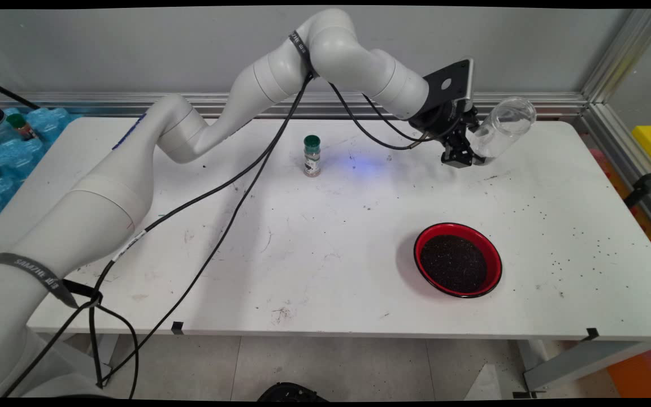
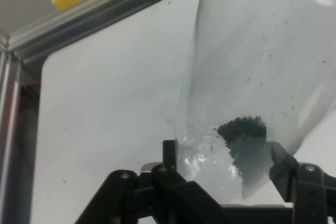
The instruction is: Pour the black seasoning powder in the red bowl, then place the picked object on the table
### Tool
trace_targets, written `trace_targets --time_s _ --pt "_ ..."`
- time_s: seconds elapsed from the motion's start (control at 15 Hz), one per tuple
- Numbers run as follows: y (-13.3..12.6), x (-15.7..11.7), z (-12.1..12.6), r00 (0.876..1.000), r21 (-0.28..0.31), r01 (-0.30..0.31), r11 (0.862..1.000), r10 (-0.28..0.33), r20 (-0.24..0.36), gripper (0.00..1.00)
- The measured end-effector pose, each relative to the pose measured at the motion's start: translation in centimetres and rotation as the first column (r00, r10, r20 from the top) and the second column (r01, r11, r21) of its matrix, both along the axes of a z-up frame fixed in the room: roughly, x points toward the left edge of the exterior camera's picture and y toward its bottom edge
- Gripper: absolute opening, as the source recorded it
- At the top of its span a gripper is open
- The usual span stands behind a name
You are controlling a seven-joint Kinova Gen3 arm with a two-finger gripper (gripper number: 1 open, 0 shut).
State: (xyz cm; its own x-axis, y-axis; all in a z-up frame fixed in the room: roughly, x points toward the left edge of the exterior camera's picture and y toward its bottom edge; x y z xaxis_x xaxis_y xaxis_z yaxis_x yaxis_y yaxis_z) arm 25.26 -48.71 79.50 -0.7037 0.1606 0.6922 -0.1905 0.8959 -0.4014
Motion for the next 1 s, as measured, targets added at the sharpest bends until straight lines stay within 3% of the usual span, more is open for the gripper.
trace_targets --time_s 0.47,1.0 --pt "-0.9 0.0 -1.7 0.995 0.124 -0.094 0.988 0.098 -0.033 0.00" --pt "-1.5 0.4 -4.1 0.981 0.228 -0.177 0.957 0.191 -0.041 0.00"
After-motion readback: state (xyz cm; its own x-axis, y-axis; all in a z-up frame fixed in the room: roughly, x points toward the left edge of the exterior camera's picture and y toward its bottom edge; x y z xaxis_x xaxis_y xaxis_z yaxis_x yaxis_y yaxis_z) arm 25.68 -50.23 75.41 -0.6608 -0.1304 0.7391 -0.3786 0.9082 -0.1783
